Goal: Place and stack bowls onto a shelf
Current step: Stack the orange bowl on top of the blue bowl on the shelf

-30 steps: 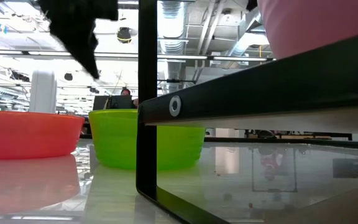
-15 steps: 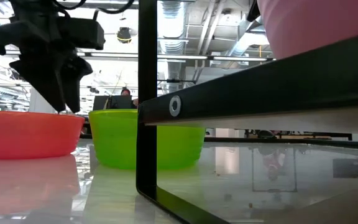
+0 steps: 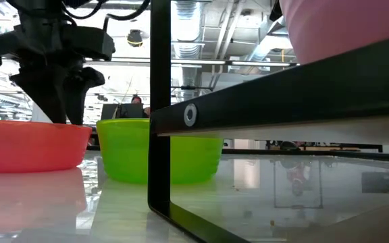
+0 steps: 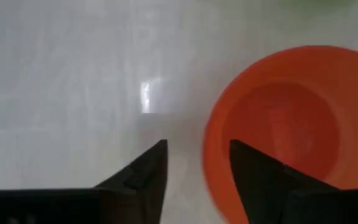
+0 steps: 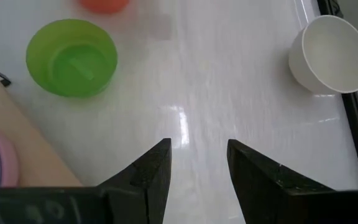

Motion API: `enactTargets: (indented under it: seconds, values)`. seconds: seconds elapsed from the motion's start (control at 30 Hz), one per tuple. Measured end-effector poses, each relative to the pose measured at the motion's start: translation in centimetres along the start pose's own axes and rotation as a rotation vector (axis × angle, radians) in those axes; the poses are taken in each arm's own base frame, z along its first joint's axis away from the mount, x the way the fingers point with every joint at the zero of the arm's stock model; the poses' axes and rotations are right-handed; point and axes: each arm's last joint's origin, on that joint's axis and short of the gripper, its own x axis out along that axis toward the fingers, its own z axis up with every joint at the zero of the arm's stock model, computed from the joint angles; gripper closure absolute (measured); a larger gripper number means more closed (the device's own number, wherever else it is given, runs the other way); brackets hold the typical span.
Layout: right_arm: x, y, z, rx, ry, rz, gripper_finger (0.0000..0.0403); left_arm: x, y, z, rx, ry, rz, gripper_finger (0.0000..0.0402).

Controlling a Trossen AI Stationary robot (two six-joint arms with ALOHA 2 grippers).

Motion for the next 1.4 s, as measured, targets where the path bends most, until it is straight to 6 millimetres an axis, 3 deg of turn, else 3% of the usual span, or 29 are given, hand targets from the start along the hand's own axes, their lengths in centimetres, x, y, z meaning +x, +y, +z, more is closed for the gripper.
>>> enactTargets:
  seconds: [0.23, 0.4, 0.6, 0.87, 1.07, 1.23, 1.4]
  values:
    - [-0.1, 0.2, -0.1, 0.029, 0.001, 0.004, 0.0221, 1.9, -0.2, -0.3, 0.013, 0.098, -0.007, 0.0309]
    - [-0.2, 0.5, -0.2, 0.023, 0.000, 0.013, 0.0221, 3.0, -0.5, -0.4, 0.017, 0.151, -0.032, 0.0384]
    - [-0.5, 1.1, -0.4, 0.000, -0.003, 0.028, 0.0233, 2.5, -0.5, 0.2, -0.049, 0.147, -0.028, 0.0400]
    - [-0.9, 2.0, -0.3, -0.142, -0.038, 0.082, 0.0246, -1.2, 1.1, 4.2, -0.203, 0.074, 0.029, 0.0401]
    - [-0.9, 2.1, 0.2, -0.152, -0.089, 0.093, 0.0253, -5.8, 3.7, 8.4, -0.308, -0.088, 0.139, 0.0401]
    - [-1.1, 2.4, 1.1, -0.268, -0.185, 0.107, 0.0253, -9.7, 6.0, 11.2, -0.337, -0.227, 0.145, 0.0401]
    - [-2.5, 2.4, 2.7, -0.342, -0.321, 0.132, 0.0253, -10.9, 8.3, 12.4, -0.426, -0.313, 0.144, 0.0401]
